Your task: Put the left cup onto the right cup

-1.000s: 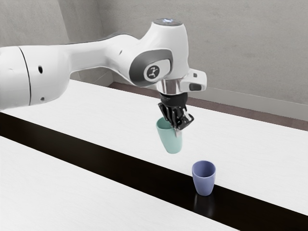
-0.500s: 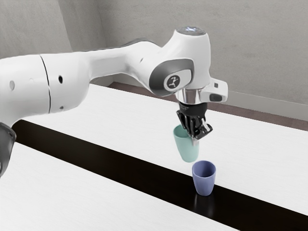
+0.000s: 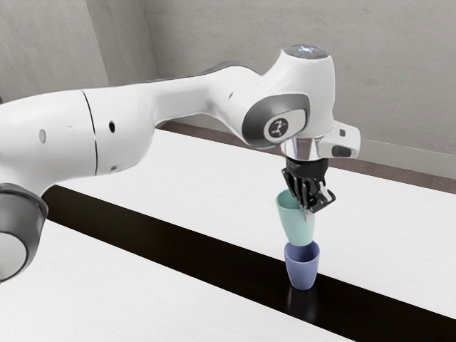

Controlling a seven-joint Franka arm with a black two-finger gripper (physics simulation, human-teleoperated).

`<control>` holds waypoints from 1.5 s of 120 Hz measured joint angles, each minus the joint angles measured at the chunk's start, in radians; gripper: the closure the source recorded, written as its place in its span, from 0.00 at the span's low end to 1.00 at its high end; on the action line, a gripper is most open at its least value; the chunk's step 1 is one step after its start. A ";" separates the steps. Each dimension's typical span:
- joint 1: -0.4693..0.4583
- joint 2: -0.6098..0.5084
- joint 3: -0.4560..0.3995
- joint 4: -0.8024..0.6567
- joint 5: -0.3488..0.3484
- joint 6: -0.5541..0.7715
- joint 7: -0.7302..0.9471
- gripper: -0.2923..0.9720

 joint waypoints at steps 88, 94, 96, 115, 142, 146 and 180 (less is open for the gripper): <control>0.015 0.061 -0.005 0.042 0.000 -0.002 0.003 0.85; 0.015 0.063 -0.006 0.043 0.000 -0.002 0.003 0.85; 0.015 0.064 -0.006 0.043 0.000 -0.002 0.004 0.85; 0.013 0.068 -0.006 0.043 -0.001 -0.001 0.006 0.85; 0.012 0.074 -0.006 0.042 -0.001 0.000 0.008 0.85; 0.012 0.075 -0.006 0.042 -0.001 0.000 0.008 0.85; 0.011 0.083 -0.006 0.041 -0.001 0.004 0.010 0.85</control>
